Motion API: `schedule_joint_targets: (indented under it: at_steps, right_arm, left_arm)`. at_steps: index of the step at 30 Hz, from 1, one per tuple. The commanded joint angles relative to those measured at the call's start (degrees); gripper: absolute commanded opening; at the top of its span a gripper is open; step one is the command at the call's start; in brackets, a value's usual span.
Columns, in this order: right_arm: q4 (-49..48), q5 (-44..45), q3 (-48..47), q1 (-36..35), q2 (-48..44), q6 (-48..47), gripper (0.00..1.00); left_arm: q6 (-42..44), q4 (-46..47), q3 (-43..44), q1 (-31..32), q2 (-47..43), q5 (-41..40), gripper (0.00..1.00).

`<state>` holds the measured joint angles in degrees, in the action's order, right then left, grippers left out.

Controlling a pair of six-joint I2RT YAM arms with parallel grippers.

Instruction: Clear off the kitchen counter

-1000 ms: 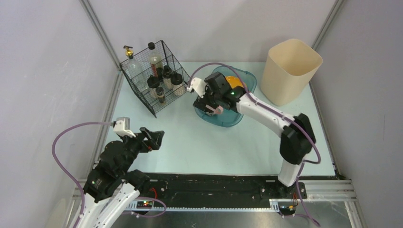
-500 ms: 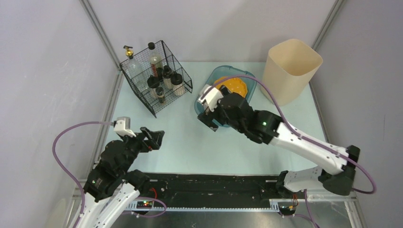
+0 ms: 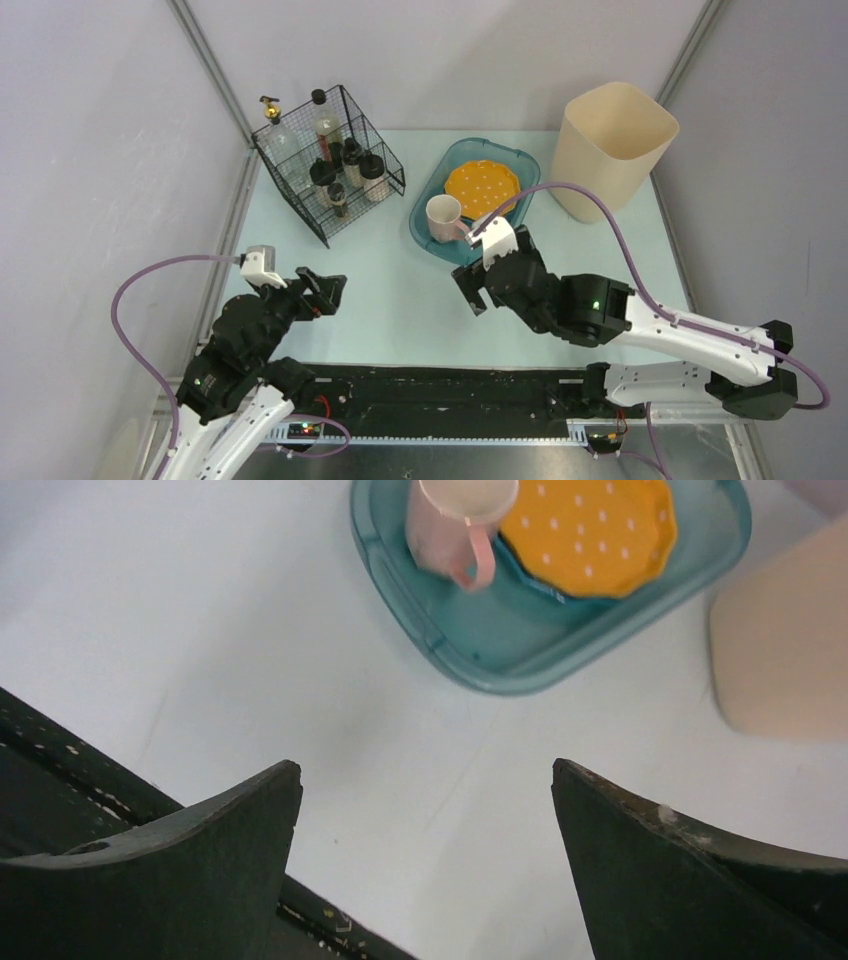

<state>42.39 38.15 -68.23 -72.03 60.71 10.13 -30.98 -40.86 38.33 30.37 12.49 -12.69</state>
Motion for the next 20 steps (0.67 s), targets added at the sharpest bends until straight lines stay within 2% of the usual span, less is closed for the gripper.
schedule_joint_targets:
  at_steps: [1, 9, 14, 20]
  right_arm:
    - [4.45, 7.26, 3.01, -2.09, -3.24, 10.69, 0.99]
    - [2.88, 7.67, 8.95, -4.83, -11.28, 14.54, 0.99]
    - [4.99, 8.49, 10.26, -5.28, -13.28, 16.93, 1.0]
    - [3.49, 5.31, 13.22, -5.92, -16.54, 15.49, 0.99]
  left_arm:
    - [1.04, 1.75, 0.14, 0.3, 1.2, 0.52, 0.98]
    - [1.07, 1.74, 0.23, 0.3, 2.0, 0.32, 0.98]
    - [1.01, 1.73, 0.22, 0.28, 2.03, 0.3, 0.98]
    - [1.07, 1.72, 0.24, 0.28, 2.03, 0.23, 0.98]
